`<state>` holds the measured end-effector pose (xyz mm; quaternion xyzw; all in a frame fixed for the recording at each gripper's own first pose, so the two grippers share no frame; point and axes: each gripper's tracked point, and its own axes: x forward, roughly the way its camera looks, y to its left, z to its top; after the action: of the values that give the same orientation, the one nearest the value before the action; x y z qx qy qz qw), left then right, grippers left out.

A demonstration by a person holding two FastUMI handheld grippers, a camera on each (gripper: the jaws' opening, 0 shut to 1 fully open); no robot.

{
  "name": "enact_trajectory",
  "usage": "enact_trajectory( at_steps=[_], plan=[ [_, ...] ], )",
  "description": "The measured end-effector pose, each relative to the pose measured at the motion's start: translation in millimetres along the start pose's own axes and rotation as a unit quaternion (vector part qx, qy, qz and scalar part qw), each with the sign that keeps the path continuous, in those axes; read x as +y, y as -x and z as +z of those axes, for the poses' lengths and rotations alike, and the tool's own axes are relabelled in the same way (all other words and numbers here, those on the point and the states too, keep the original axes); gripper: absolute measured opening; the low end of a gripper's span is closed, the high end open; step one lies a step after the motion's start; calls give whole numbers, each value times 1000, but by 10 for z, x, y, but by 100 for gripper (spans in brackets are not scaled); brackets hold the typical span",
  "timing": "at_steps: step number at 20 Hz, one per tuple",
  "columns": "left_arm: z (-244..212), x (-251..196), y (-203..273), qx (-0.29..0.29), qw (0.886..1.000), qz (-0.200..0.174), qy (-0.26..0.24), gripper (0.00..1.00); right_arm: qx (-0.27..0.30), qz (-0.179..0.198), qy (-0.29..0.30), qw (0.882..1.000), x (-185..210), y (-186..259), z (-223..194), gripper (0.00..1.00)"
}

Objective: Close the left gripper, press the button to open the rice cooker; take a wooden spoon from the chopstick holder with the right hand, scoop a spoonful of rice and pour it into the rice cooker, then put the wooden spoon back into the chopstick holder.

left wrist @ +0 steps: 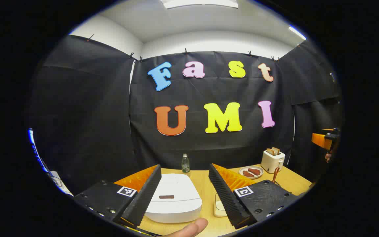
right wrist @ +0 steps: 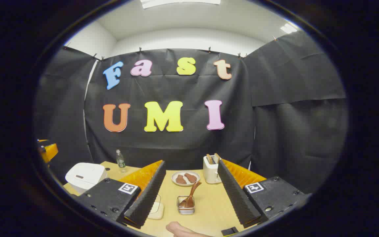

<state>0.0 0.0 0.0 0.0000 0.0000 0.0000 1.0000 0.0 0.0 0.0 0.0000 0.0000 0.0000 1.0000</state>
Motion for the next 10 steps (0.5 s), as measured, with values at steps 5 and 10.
enact_trajectory(
  at_steps=[5,10],
  plan=[
    [50,65,15,4,1000,10,21,94,8,10,1,1000,-56,-7,11,100],
    [31,92,16,14,999,-2,42,93,4,5,-8,1000,-185,29,73,100]
  ],
)
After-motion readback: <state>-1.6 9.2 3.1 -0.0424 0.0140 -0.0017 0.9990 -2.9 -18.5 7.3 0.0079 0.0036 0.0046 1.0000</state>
